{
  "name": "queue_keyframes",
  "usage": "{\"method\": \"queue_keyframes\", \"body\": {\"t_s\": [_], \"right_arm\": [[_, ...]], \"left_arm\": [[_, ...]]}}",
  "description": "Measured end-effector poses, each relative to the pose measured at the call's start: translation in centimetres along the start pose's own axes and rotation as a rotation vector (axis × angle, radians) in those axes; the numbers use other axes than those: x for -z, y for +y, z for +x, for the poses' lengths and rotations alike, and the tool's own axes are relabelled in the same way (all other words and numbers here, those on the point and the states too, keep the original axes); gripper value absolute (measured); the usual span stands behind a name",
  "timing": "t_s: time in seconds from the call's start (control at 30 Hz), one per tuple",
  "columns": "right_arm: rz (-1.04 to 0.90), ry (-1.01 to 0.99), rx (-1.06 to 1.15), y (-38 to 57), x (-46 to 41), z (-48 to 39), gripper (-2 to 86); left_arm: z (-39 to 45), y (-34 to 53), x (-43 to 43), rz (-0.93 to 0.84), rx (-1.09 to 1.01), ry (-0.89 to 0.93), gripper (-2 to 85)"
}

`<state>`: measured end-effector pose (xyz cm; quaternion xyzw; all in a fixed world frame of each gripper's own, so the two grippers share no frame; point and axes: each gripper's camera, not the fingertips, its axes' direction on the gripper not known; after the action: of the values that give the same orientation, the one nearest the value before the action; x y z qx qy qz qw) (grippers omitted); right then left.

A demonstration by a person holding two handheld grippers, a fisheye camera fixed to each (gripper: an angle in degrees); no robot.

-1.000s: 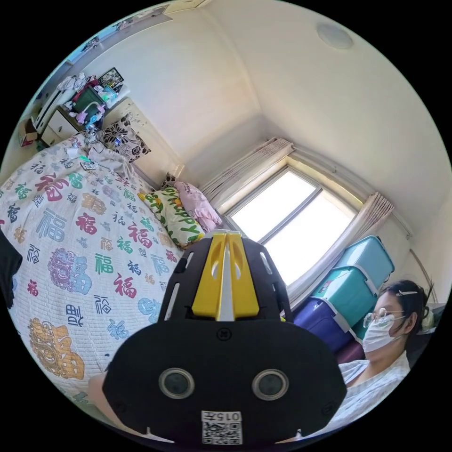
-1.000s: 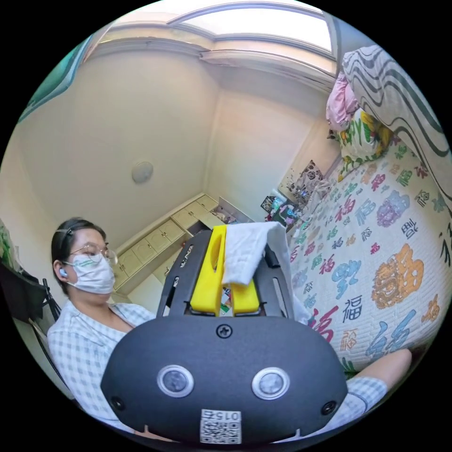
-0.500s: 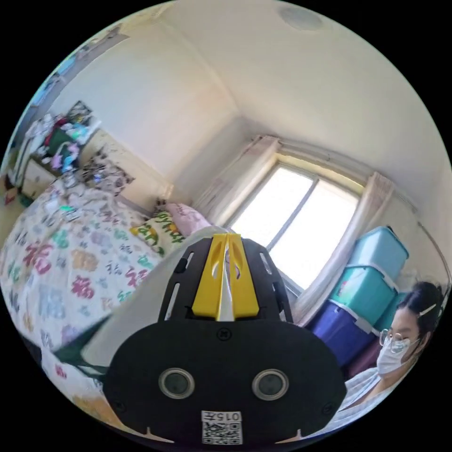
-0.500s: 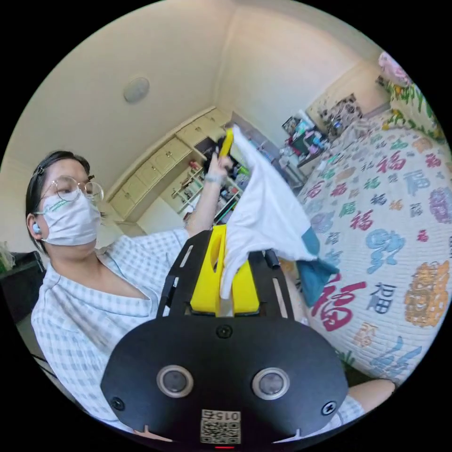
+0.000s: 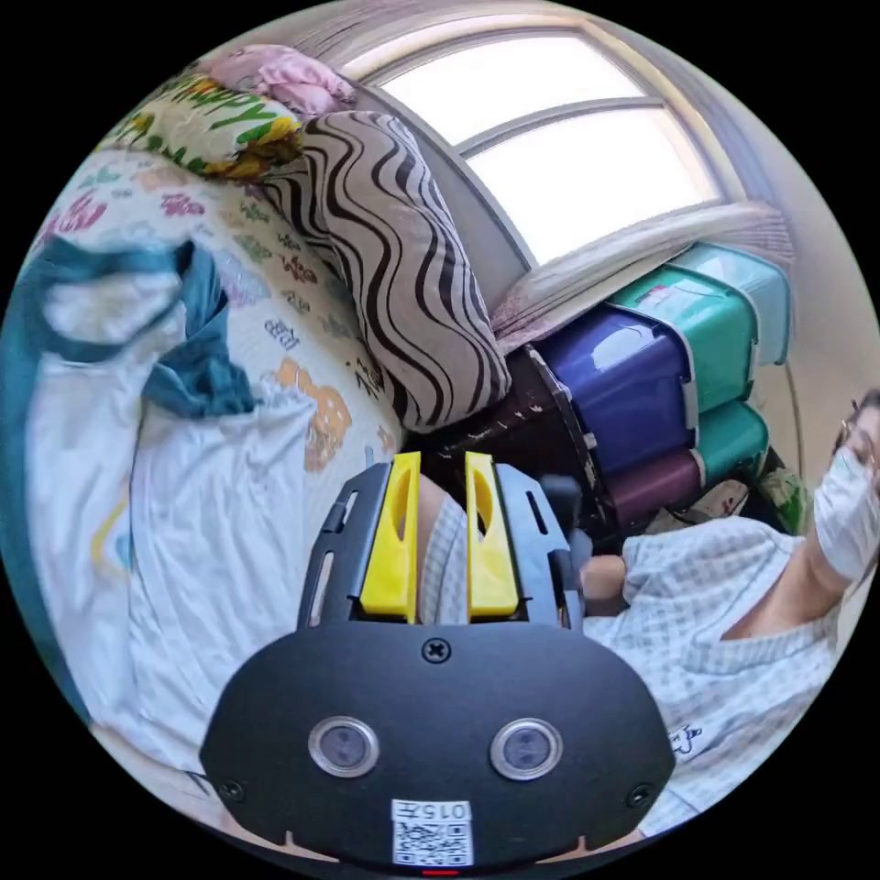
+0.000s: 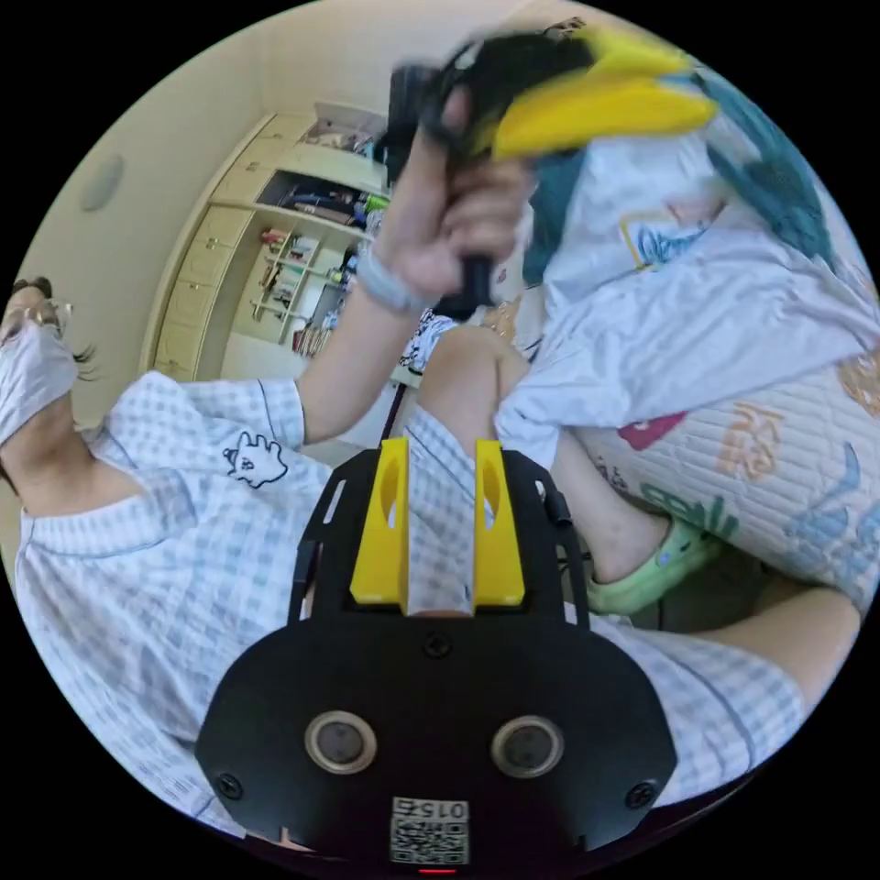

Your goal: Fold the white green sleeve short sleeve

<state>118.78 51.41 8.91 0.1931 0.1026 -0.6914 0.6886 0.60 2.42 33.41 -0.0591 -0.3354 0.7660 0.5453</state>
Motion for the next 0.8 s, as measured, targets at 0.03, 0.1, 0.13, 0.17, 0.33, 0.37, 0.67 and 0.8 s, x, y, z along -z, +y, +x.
{"method": "queue_keyframes", "body": {"t_s": [0.03,0.1,0.13,0.17,0.33,0.37,0.67,0.8], "right_arm": [[0.022,0.006,-0.014,0.4,0.9,0.2,10.8],[0.132,0.076,-0.039,1.0,4.3,0.6,10.6],[0.159,0.108,-0.034,0.9,5.1,0.6,10.6],[0.202,0.188,-0.030,0.5,6.3,0.6,10.6],[0.228,0.562,0.058,-6.3,6.8,2.1,11.9],[0.209,0.610,0.063,-8.8,6.1,3.2,12.3],[-0.034,0.853,0.028,-24.9,-2.2,10.0,4.7],[-0.138,0.944,0.126,-24.6,-3.0,7.5,1.5]], "left_arm": [[-0.3,1.5,0.1,0.017,0.012,0.004,7.7],[-1.7,6.4,2.4,0.101,0.087,-0.029,7.4],[-2.0,7.5,3.2,0.128,0.110,-0.045,7.4],[-2.5,9.4,5.0,0.180,0.154,-0.086,7.4],[-4.1,13.3,8.4,0.242,0.317,-0.318,8.3],[-4.4,13.6,7.7,0.215,0.343,-0.331,8.6],[-3.7,16.3,-3.5,-0.012,0.448,-0.313,9.7],[-3.3,15.9,-3.0,0.048,0.419,-0.290,8.8]]}}
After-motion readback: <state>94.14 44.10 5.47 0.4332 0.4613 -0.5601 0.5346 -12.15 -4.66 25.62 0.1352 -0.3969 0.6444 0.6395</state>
